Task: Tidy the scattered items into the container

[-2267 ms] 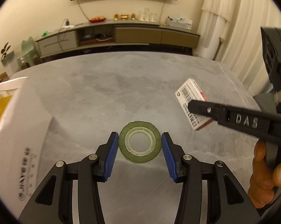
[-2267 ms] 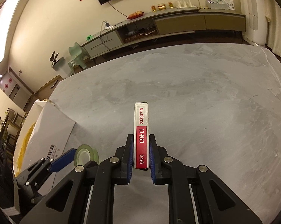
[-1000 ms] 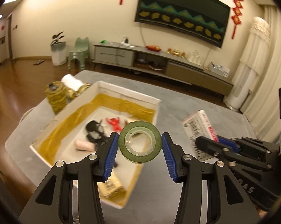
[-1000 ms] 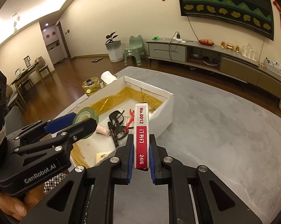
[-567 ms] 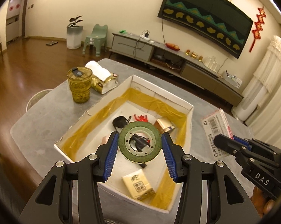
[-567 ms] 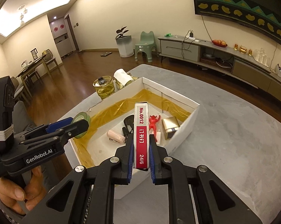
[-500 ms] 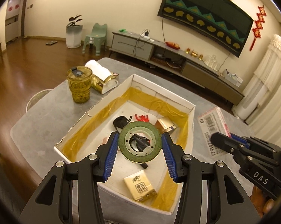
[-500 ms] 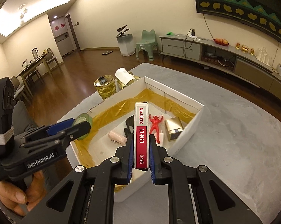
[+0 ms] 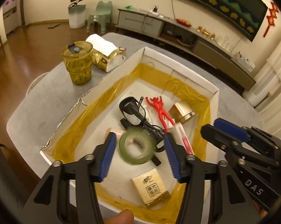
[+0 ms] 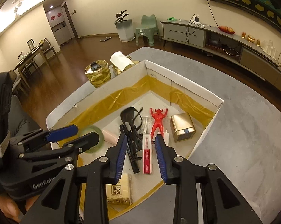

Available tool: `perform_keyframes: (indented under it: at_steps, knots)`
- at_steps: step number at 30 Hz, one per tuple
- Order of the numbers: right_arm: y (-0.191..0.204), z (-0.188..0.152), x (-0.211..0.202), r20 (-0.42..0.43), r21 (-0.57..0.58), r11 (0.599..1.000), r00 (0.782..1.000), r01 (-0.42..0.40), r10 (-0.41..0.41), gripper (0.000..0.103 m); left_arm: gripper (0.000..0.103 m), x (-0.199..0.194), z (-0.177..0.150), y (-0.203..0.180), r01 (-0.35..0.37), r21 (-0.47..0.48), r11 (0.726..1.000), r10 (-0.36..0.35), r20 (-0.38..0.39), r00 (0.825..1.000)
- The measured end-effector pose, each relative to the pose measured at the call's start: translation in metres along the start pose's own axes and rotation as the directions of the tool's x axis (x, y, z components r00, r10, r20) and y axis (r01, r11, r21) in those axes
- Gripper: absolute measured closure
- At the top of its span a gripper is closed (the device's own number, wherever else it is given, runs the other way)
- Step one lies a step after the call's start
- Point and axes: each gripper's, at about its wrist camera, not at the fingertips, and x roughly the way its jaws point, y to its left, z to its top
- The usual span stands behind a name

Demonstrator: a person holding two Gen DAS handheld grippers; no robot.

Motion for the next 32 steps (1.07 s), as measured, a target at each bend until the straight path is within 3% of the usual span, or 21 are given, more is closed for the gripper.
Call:
perform_keyframes:
  at_steps: [8, 13, 18, 26, 32]
  knots:
    - [0.007, -0.017, -0.007, -0.066, -0.075, 0.997, 0.998, -0.026, 0.021, 0.066, 0.037, -0.012, -0.002, 0.001, 0.0, 0.056, 0.998, 0.0, 0.002, 1.0]
    - [0.018, -0.033, -0.022, -0.119, -0.203, 0.979, 0.993, -0.011, -0.014, 0.054, 0.035, -0.032, -0.009, -0.008, -0.05, 0.143, 0.988, 0.048, 0.022, 0.999]
    - [0.024, -0.046, -0.028, -0.18, -0.299, 0.954, 0.982, 0.007, -0.063, 0.046, 0.035, -0.046, -0.019, -0.015, -0.029, 0.178, 0.984, 0.026, 0.016, 1.0]
    - [0.031, -0.059, -0.024, -0.275, -0.381, 0.925, 0.956, -0.015, -0.098, 0.045, 0.034, -0.057, -0.032, -0.032, 0.017, 0.24, 0.971, -0.025, 0.027, 0.999]
    - [0.026, -0.062, -0.018, -0.306, -0.383, 0.923, 0.946, -0.016, -0.11, 0.045, 0.034, -0.062, -0.039, -0.039, -0.035, 0.27, 0.962, 0.014, 0.076, 0.997]
